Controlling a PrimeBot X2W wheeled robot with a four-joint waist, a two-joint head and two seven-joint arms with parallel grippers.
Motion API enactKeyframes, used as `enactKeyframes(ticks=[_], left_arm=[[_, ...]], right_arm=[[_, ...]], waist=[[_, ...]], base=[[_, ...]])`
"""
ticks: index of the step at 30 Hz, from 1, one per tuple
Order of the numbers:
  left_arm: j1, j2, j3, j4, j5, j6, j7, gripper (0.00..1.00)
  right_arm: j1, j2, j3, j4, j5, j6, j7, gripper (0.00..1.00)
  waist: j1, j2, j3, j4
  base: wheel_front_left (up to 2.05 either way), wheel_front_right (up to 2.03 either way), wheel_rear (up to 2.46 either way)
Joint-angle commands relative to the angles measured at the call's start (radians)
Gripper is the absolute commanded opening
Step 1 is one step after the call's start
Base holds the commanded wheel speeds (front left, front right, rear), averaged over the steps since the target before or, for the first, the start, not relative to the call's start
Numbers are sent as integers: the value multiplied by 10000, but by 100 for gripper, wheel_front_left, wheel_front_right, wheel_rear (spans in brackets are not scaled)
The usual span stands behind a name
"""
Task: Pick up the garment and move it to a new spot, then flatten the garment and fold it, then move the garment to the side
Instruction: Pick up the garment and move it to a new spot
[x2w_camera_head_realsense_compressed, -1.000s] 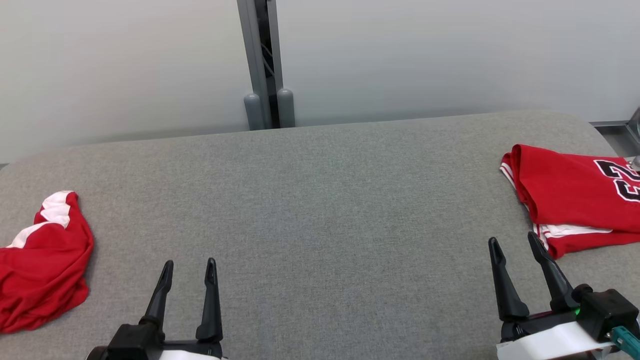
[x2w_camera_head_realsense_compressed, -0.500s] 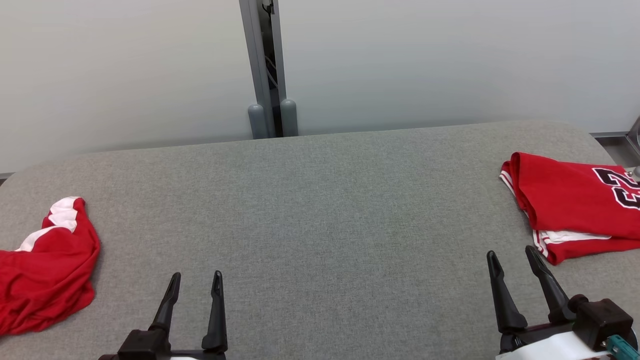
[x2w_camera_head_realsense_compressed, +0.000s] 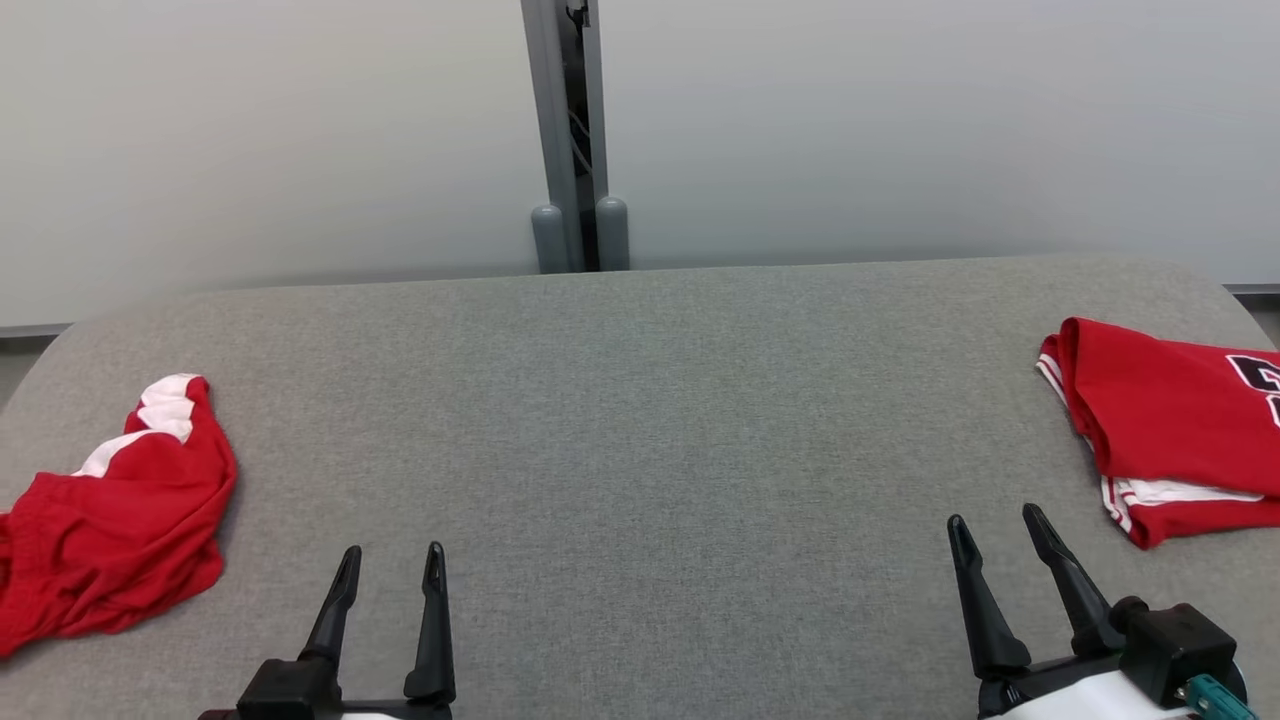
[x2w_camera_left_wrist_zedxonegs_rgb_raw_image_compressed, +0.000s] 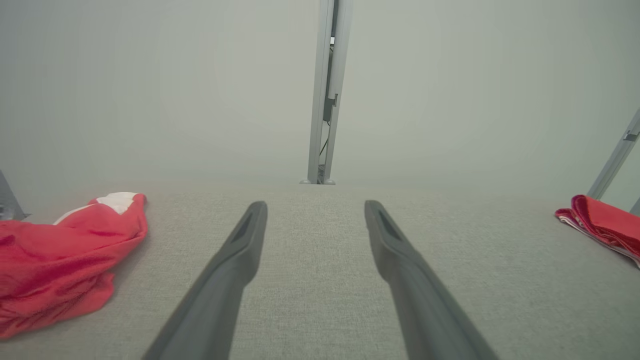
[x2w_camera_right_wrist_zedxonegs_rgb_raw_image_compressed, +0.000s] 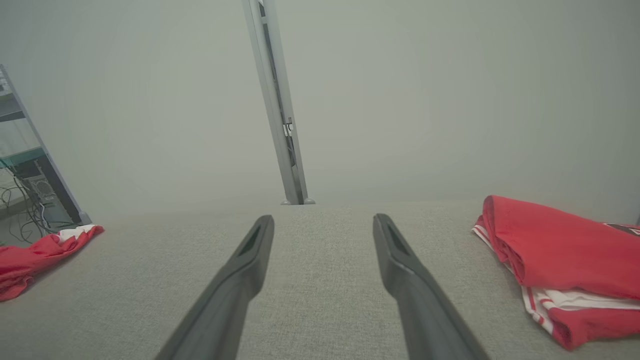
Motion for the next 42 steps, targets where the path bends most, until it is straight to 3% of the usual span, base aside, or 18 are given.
enactKeyframes(ticks=[1, 32, 42], left_arm=[[-128, 39, 22, -39, -2, 77, -33, 100], [-369, 36, -150, -1094, -451, 572, -33, 100], [-288, 34, -168, -1256, -581, 683, -33, 100]], right_arm=[[-100, -19, 58, -12, 35, -3, -13, 100], [-391, -246, 674, -133, 77, -3, -13, 100], [-397, -354, 717, -150, 15, -3, -13, 100]], waist=[[0, -1, 44, 252], [0, -1, 710, 4256], [0, -1, 783, 5101]], base=[[0, 0, 0], [0, 0, 0], [0, 0, 0]])
